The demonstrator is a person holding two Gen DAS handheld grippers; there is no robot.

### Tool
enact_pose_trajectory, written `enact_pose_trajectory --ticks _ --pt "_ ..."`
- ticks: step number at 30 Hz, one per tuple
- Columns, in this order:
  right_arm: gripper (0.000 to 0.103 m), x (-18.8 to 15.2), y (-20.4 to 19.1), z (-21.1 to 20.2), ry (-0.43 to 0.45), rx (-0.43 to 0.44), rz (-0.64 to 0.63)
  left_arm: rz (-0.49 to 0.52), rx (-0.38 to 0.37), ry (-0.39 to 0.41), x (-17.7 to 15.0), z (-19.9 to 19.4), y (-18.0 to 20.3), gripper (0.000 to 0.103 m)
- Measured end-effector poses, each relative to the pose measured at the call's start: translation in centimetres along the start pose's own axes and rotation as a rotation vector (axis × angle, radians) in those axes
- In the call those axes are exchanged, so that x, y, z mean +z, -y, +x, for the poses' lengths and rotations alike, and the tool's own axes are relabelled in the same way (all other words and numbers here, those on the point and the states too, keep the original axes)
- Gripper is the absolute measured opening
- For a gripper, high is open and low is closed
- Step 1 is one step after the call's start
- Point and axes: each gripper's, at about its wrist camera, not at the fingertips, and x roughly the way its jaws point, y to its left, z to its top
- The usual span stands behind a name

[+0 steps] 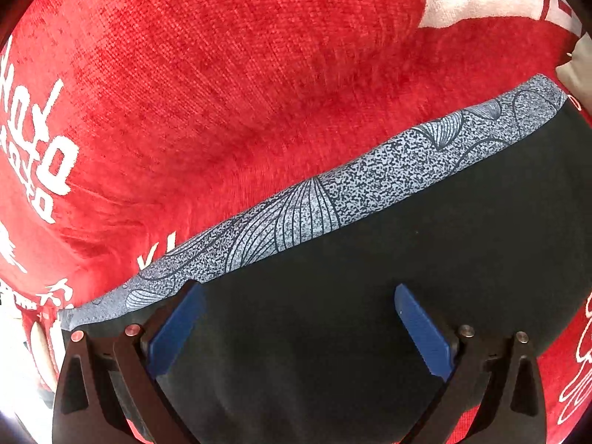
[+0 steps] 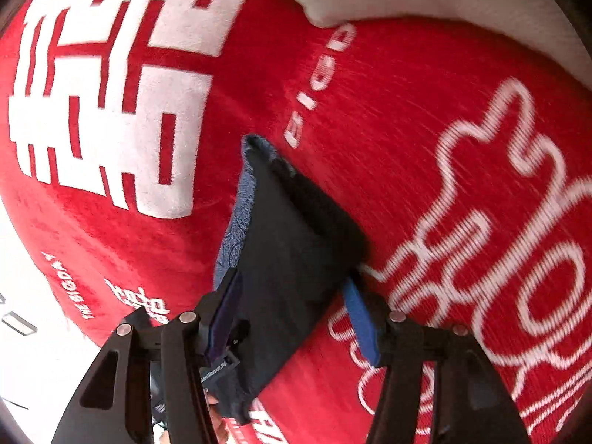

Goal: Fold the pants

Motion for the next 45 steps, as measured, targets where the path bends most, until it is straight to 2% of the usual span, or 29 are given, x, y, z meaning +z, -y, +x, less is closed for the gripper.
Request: enact_pose_trajectory --ticks 3,6,11,12,17,19,21,23,24,25,27,29,32,34,38,42,43,45 --pt "0.061 -0.5 -3.6 1.5 -0.017 -0.043 -0.196 0.002 -0.005 0.002 0.0 -0.3 0.2 0.103" --pt "0.061 -1.2 -4.7 2.7 -0.035 -0.057 -0.258 0.012 -0.002 0.011 -0.1 -0.2 0.2 0.103" --pt "0.060 -1.4 -1.9 2.6 -0.020 -0.036 -0.122 0.023 0.005 0.013 -0.1 -0.2 0.4 0.103" --pt "0.058 -1.5 -1.4 2.4 -0.013 -0.018 -0.098 0.023 0.004 0.015 -0.1 -0.2 0.4 0.103" --pt "0.060 -0.5 -0.9 3.2 -0.013 0.101 0.001 0.006 0.010 -0.013 0.6 -0.7 0.1 0.103" --pt "0.060 0.0 -1.1 4.3 -0.020 0.146 0.034 -0.044 0.057 0.043 1.6 -2.0 -1.0 0.103" --pt "0.060 0.5 -1.3 5.4 -0.037 0.171 0.053 -0.113 0.056 0.065 2.8 -2.4 -2.6 0.103" --pt "0.054 0.8 -0.9 5.6 -0.055 0.166 0.054 -0.170 0.037 0.037 3.9 -1.4 -3.9 0.103" --pt "0.044 0.8 -1.0 6.0 -0.070 0.156 0.057 -0.193 0.038 0.013 4.2 -0.4 -4.2 0.103" --pt "0.030 0.7 -0.9 6.5 -0.085 0.142 0.066 -0.210 0.042 -0.010 4.3 0.7 -4.3 0.097" --pt "0.014 0.6 -0.3 7.0 -0.098 0.127 0.095 -0.228 0.044 -0.053 4.0 3.0 -4.1 0.095" --pt "0.014 0.5 0.2 7.3 -0.101 0.149 0.131 -0.253 0.051 0.005 3.9 3.0 -4.2 0.095" --pt "0.014 0.5 0.1 7.3 -0.100 0.193 0.141 -0.237 0.056 0.004 4.0 2.1 -4.1 0.095" --pt "0.014 0.4 -0.3 7.1 -0.105 0.233 0.147 -0.245 0.042 -0.002 3.2 0.7 -4.9 0.095" --pt "0.014 0.4 -1.7 6.2 -0.112 0.274 0.116 -0.288 0.025 -0.034 -0.6 -1.3 -7.1 0.095" --pt "0.014 0.0 -4.9 5.3 -0.125 0.305 0.040 -0.301 0.013 -0.082 -3.9 0.2 -6.4 0.095" --pt "0.014 -0.2 -5.9 5.1 -0.131 0.301 0.009 -0.308 0.026 -0.045 -4.3 0.2 -6.2 0.095" --pt "0.014 -1.0 -8.5 4.9 -0.142 0.297 -0.057 -0.252 0.092 0.034 -5.1 -0.3 -4.4 0.096"
